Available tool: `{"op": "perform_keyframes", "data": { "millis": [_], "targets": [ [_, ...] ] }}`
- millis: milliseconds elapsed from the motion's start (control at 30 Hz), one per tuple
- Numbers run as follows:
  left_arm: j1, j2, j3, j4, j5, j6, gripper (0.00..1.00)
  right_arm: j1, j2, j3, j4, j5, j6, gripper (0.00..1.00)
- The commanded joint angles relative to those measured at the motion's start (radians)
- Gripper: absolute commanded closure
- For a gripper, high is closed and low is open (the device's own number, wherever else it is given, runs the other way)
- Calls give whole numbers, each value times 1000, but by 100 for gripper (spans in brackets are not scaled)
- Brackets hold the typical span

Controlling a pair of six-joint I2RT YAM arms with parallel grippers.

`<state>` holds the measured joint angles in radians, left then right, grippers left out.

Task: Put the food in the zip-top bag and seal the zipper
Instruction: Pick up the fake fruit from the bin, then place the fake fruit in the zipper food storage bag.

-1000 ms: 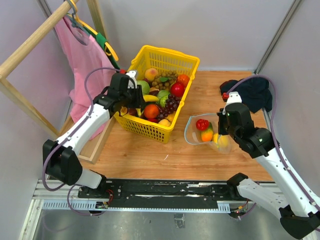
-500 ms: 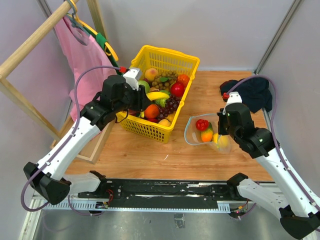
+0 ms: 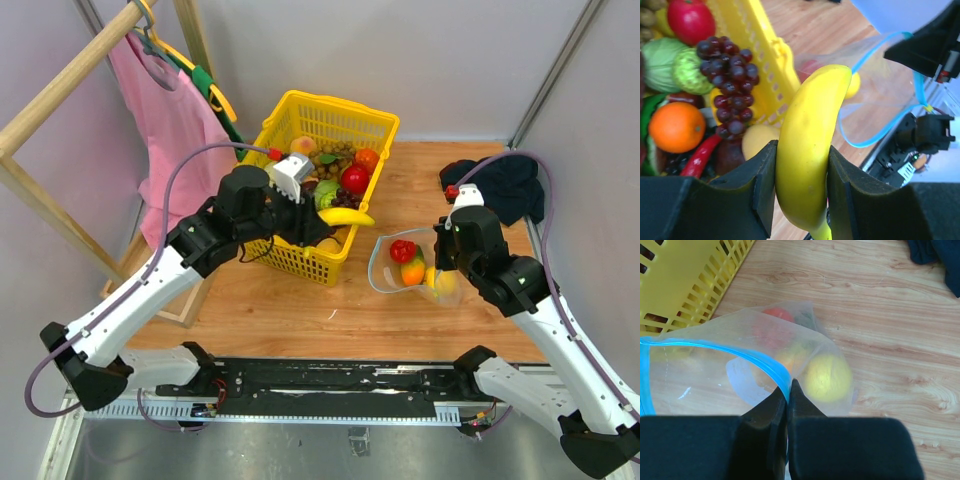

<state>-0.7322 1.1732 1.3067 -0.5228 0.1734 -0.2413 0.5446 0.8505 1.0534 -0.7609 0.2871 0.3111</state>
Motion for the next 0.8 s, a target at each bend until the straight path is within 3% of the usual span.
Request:
{"op": "perform_keyframes", "data": {
  "millis": [0, 500, 767],
  "targets": [
    [-78, 35, 29, 38, 14, -6, 84, -13, -14, 24, 8, -6, 15, 99],
    [-275, 225, 135, 36, -48, -11, 84, -12, -18, 24, 12, -41, 28, 99],
    [-355, 379, 243, 14, -154, 9, 84, -12, -18, 19, 27, -78, 40, 99]
  ]
}}
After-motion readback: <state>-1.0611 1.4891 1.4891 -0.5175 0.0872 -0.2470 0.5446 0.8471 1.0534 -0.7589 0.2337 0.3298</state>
